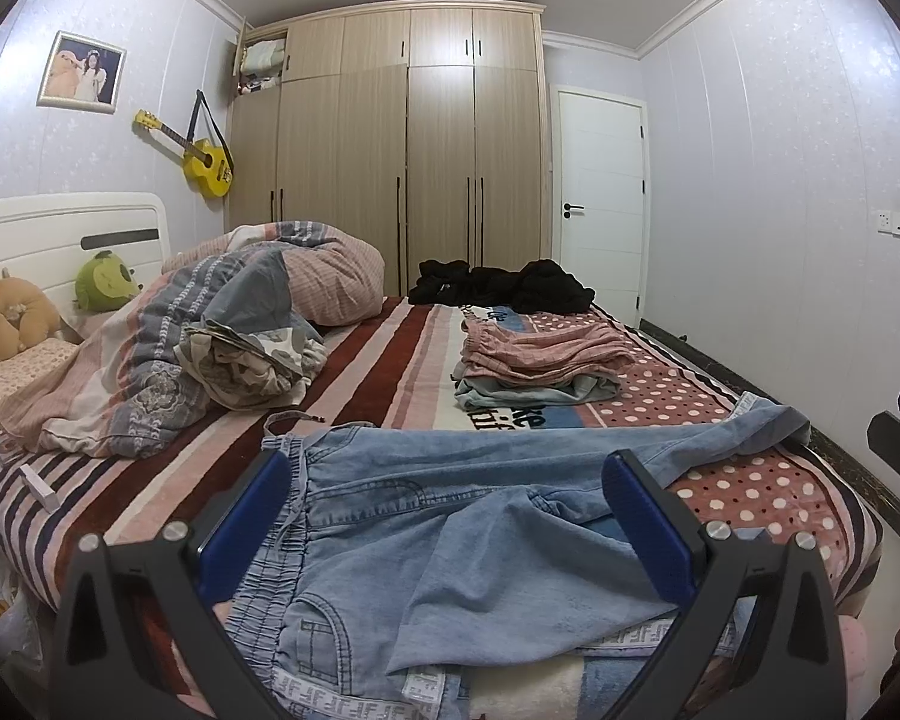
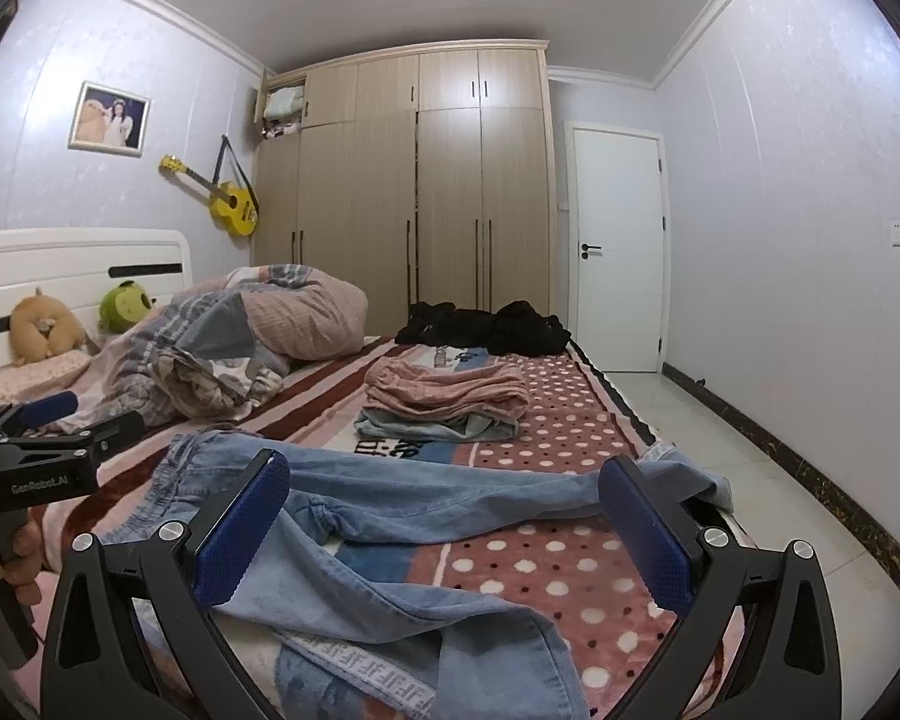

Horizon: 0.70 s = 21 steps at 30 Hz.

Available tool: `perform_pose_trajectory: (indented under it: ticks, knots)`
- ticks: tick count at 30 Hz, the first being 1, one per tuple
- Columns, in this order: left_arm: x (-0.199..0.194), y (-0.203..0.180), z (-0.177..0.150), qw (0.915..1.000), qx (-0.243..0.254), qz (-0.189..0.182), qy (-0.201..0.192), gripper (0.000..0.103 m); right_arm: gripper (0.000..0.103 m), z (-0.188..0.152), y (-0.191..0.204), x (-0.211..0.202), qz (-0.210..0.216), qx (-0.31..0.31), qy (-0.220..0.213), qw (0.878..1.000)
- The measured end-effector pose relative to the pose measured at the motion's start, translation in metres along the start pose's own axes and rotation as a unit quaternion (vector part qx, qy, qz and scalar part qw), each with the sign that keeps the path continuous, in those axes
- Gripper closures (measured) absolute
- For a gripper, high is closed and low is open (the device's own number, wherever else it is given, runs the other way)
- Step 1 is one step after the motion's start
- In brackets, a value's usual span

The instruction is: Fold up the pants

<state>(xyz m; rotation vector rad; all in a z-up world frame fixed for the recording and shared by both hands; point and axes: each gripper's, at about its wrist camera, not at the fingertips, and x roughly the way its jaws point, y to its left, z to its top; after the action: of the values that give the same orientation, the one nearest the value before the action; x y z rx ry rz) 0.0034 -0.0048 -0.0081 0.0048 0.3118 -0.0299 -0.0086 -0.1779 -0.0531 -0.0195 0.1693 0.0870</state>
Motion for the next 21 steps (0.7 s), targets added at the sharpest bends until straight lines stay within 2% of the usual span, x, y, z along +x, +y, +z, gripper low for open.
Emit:
perform_pose_trajectory:
  ticks: [21]
  knots:
    - [0.0014, -0.0005, -0.0015, 1.0, -0.001, 0.0, 0.001, 0.001, 0.0, -0.004, 0.0009, 0.0006, 0.004, 0.003, 0.007, 1.0]
